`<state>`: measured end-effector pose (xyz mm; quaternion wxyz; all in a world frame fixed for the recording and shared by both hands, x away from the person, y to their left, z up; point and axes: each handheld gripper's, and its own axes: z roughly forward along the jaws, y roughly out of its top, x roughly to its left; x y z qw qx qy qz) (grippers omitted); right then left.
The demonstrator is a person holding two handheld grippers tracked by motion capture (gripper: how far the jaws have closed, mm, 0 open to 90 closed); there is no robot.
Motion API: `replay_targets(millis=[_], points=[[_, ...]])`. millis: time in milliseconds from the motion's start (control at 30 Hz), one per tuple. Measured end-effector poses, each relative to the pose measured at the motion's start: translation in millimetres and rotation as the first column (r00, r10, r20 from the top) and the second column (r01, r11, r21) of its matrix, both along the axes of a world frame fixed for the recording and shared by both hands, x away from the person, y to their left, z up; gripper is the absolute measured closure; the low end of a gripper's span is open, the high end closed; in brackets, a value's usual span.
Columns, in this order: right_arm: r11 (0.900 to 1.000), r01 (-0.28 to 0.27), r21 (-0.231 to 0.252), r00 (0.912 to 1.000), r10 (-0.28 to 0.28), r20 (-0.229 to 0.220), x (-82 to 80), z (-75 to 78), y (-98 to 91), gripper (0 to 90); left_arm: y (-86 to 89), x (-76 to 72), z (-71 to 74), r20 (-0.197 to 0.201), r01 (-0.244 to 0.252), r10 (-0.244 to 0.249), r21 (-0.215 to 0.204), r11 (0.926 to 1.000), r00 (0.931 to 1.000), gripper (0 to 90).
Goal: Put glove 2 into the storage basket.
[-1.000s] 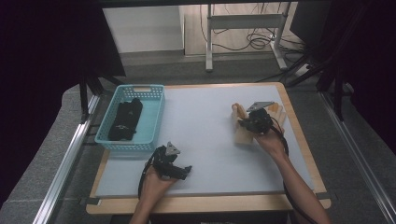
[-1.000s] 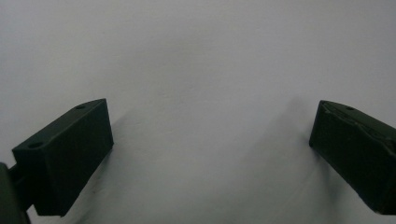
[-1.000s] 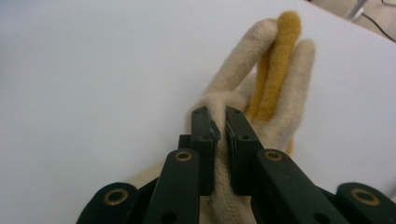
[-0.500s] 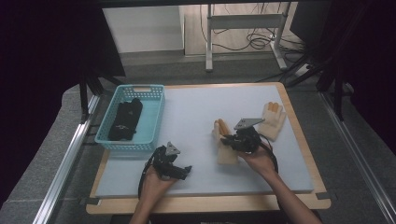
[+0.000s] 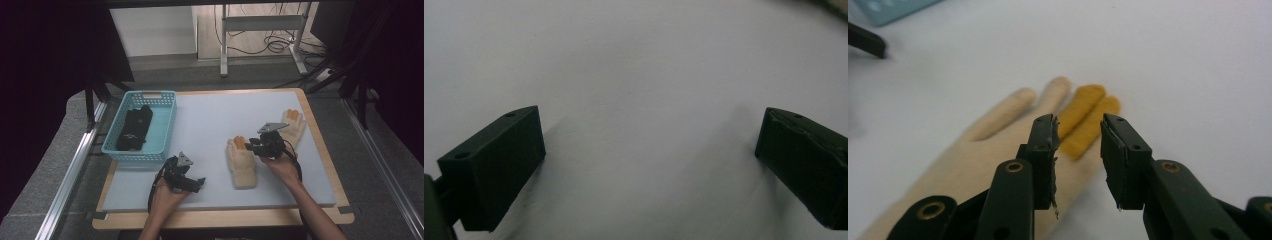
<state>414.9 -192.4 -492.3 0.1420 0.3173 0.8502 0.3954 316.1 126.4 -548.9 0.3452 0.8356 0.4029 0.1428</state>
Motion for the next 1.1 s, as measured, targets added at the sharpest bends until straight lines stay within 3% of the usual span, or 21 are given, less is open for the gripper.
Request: replay_targets(millis=[267,367,467,600,667,733,833,933,1100], points=[[0.9978,0.062,-0.024,0.9973,-0.063,-0.038,33.1,-17.5,5.8,65.1,0.4,0.2,0.2,-0.001,0.003,-0.003,0.004,1.0000,1.0000,0.0],[0.9968,0.061,-0.052,0.9960,-0.064,-0.063,40.3,-25.6,11.9,66.1,0.4,0.2,0.2,-0.001,0.003,-0.003,0.004,1.0000,1.0000,0.0],[0.9955,0.052,-0.080,0.9959,-0.057,-0.071,39.3,-30.3,16.3,82.8,0.4,0.2,0.2,-0.001,0.003,-0.003,0.004,1.0000,1.0000,0.0],[0.9895,0.066,-0.129,0.9963,-0.073,-0.046,32.5,-24.3,16.3,85.3,0.4,0.1,0.2,-0.001,0.003,-0.003,0.004,1.0000,1.0000,0.0],[0.9899,0.082,-0.116,0.9952,-0.088,-0.043,29.0,-21.2,8.9,85.2,0.4,0.2,0.2,-0.001,0.003,-0.003,0.004,1.0000,1.0000,0.0],[0.9939,0.087,-0.068,0.9946,-0.091,-0.050,28.0,-20.2,-0.9,82.8,0.4,0.2,0.2,-0.002,0.004,-0.004,0.004,1.0000,1.0000,0.0],[0.9933,0.082,-0.082,0.9962,-0.084,-0.022,27.0,-21.9,-6.9,69.4,0.4,0.1,0.2,-0.001,0.003,-0.003,0.004,1.0000,1.0000,0.0],[0.9935,0.099,-0.057,0.9950,-0.099,-0.006,29.3,-15.0,-15.6,61.0,0.4,0.2,0.2,-0.002,0.003,-0.003,0.003,1.0000,1.0000,0.0],[0.9874,0.157,-0.019,0.9875,-0.157,0.013,38.9,0.6,-37.1,53.4,0.4,0.2,0.2,-0.001,0.003,-0.003,0.004,1.0000,1.0000,0.0]])
